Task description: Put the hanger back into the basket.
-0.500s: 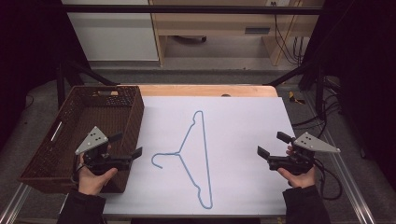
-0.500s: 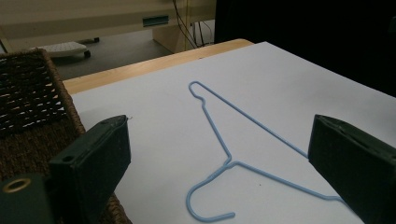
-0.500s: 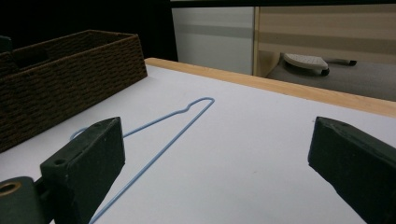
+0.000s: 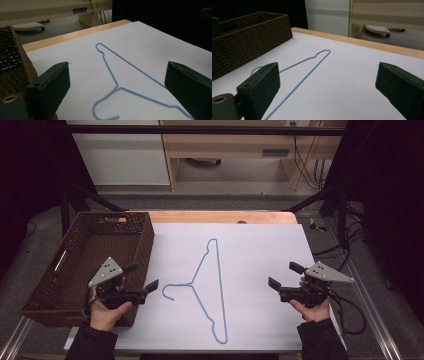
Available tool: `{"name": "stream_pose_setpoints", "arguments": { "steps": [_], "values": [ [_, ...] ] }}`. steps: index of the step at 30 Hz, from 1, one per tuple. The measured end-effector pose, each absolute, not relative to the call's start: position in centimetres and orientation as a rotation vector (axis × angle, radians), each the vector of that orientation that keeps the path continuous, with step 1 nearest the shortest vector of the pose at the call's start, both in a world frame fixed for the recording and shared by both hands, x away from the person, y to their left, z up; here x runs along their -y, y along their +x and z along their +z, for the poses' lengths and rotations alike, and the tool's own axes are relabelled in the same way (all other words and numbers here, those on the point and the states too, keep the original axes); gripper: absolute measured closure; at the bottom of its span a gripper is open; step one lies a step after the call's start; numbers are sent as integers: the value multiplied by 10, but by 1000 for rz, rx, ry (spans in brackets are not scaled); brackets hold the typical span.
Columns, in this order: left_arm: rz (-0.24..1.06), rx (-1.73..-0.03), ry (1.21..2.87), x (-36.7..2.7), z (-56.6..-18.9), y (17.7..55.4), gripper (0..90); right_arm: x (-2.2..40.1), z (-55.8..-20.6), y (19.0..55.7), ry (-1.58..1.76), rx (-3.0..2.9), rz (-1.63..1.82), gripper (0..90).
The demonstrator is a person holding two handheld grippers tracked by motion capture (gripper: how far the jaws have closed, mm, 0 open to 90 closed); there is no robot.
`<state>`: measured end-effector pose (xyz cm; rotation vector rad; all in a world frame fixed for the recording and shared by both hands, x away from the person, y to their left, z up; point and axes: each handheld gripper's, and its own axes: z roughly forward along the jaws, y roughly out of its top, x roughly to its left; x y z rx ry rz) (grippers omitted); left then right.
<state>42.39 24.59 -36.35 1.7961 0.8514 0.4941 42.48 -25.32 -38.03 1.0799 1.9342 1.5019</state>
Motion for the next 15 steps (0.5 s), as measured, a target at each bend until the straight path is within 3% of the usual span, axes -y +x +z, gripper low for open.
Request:
{"name": "stream_pose_setpoints", "arguments": {
  "steps": [15],
  "values": [
    [482, -846, 1810, -232, -370, 424, 61, 196, -386, 428, 1032, -2054, 1452, 76]
  ]
}}
